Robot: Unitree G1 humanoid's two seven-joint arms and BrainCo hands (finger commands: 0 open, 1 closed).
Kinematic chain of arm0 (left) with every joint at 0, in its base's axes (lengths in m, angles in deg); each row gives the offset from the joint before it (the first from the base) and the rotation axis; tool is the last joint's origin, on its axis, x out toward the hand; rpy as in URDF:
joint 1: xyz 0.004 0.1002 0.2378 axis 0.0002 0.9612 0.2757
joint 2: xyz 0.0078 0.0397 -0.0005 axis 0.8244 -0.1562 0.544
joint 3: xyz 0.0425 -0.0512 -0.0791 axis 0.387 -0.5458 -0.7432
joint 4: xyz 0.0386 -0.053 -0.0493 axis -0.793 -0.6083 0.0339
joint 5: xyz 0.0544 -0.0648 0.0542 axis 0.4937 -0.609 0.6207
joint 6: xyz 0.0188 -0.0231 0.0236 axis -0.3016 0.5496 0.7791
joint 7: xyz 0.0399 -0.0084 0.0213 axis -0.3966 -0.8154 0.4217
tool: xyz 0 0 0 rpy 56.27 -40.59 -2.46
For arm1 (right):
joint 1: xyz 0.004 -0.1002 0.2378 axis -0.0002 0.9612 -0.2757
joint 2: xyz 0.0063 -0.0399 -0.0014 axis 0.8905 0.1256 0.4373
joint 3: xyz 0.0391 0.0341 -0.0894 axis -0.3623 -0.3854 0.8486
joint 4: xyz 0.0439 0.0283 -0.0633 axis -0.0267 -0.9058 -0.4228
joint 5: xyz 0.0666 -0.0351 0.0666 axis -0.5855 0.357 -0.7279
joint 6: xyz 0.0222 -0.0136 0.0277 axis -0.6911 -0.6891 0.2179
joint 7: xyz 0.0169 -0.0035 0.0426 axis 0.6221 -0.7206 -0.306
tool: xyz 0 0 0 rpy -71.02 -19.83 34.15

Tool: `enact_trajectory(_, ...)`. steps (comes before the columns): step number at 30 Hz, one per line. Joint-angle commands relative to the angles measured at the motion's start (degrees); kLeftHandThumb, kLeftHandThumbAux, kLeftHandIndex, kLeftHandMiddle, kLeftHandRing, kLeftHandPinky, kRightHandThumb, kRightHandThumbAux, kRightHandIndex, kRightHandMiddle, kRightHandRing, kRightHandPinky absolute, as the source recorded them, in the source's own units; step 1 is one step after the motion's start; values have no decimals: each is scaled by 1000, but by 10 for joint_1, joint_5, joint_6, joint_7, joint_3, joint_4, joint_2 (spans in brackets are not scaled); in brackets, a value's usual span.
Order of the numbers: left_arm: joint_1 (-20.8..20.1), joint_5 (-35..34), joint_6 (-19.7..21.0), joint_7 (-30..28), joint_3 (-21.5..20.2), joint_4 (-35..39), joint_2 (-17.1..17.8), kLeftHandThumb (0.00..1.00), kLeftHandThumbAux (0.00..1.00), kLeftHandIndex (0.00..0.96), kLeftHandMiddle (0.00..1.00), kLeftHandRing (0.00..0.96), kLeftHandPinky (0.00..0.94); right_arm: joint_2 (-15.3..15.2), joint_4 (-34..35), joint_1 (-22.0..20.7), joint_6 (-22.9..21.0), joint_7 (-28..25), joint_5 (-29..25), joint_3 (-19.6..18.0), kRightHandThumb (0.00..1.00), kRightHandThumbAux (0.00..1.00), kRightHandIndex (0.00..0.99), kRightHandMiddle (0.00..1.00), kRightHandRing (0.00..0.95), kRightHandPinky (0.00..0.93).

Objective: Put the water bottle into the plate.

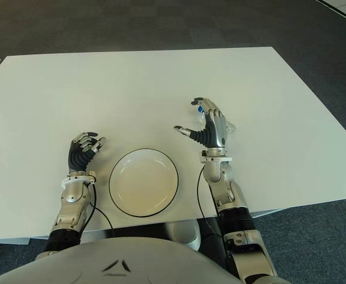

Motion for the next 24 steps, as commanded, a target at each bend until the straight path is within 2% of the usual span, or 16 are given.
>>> enact_trajectory(1, 4, -2, 10, 5, -1, -11, -5, 707, 711, 432, 618, 600, 576, -12, -8, -16, -25, 43, 46, 10, 406, 626, 119, 84, 35, 15)
enact_trajectory(9, 3, -2, 6, 5, -1, -14, -5, 707, 711, 433, 624, 607, 583, -16, -13, -45, -95, 102, 100, 13, 421, 560, 40, 7, 1, 0)
enact_trajectory(13, 3, -2, 1, 4, -2, -16, -5, 707, 710, 433, 620, 604, 578, -14, -17, -56, -127, 108, 103, 13, 431, 531, 9, 1, 0, 0)
enact_trajectory(21, 4, 3, -2, 10, -2, -19, -5, 707, 710, 433, 601, 582, 551, -4, -12, -70, -198, 103, 95, 9, 425, 491, 0, 0, 0, 0)
enact_trajectory(24, 6, 3, 0, 10, -2, -17, -4, 707, 710, 433, 596, 578, 551, 5, -10, -80, -233, 98, 94, 6, 451, 465, 0, 0, 0, 0)
